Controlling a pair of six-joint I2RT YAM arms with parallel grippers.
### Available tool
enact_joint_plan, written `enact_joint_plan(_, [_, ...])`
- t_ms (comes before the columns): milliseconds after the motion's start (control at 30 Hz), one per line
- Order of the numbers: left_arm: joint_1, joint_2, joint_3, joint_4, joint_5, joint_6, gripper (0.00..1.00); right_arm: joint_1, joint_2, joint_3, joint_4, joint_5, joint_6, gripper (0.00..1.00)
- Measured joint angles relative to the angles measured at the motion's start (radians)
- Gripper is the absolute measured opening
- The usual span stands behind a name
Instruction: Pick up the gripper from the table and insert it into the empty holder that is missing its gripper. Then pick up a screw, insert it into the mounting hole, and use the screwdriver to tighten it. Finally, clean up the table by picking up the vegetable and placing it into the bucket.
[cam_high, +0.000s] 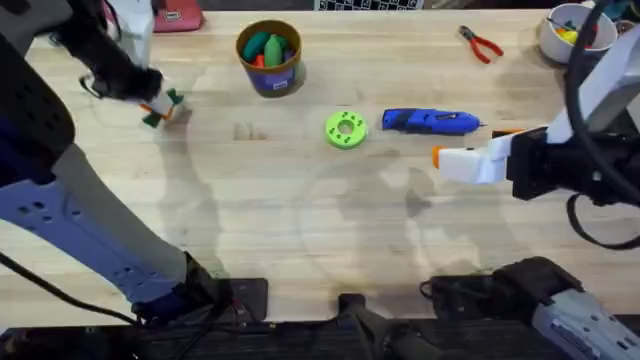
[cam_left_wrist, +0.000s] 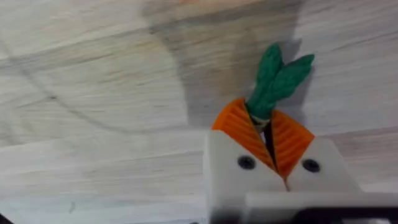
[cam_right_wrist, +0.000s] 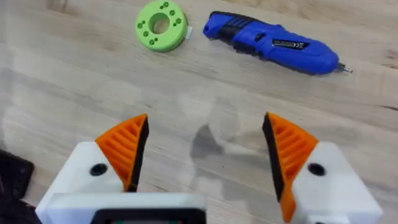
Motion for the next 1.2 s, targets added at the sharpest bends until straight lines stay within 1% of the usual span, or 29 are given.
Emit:
enact_joint_plan(200, [-0.014,-0.005,0.232,-0.103,0.053,-0.059,0.017,0.000,0.000,0.000,0.006,0.000,0.000,0.994])
enact_joint_plan(300, [-0.045,-0.023,0.341,-0.144,0.065,-0.094,0.017,0.000,0.000,0.000,0.006,0.000,0.000,0.994])
enact_joint_plan(367, [-0.083,-0.036,0.413,-0.156,0.072,-0.131,0.017,0.000,0.000,0.000,0.006,0.000,0.000,0.993])
enact_joint_plan(433, [-0.135,-0.052,0.477,-0.157,0.078,-0.185,0.017,0.000,0.000,0.000,0.006,0.000,0.000,0.994])
enact_joint_plan(500, [-0.193,-0.070,0.509,-0.156,0.093,-0.241,0.017,0.000,0.000,0.000,0.006,0.000,0.000,0.994])
enact_joint_plan(667, [-0.345,-0.075,0.521,-0.151,0.117,-0.364,0.017,0.000,0.000,0.000,0.006,0.000,0.000,0.994])
enact_joint_plan(700, [-0.423,-0.045,0.521,-0.134,0.117,-0.426,0.017,0.000,0.000,0.000,0.006,0.000,0.000,0.994])
enact_joint_plan(800, [-0.475,0.000,0.521,-0.119,0.111,-0.473,0.017,0.000,0.000,0.000,0.006,0.000,0.000,0.994])
enact_joint_plan(933, [-0.498,0.063,0.520,-0.105,0.100,-0.504,0.017,0.000,0.000,0.000,0.006,0.000,0.000,0.994])
enact_joint_plan(1067, [-0.495,0.109,0.520,-0.113,0.093,-0.519,0.017,0.000,0.000,0.000,0.005,0.000,0.000,0.994])
enact_joint_plan(1200, [-0.487,0.114,0.520,-0.117,0.090,-0.524,0.017,0.000,0.000,0.000,0.005,0.000,0.000,0.994])
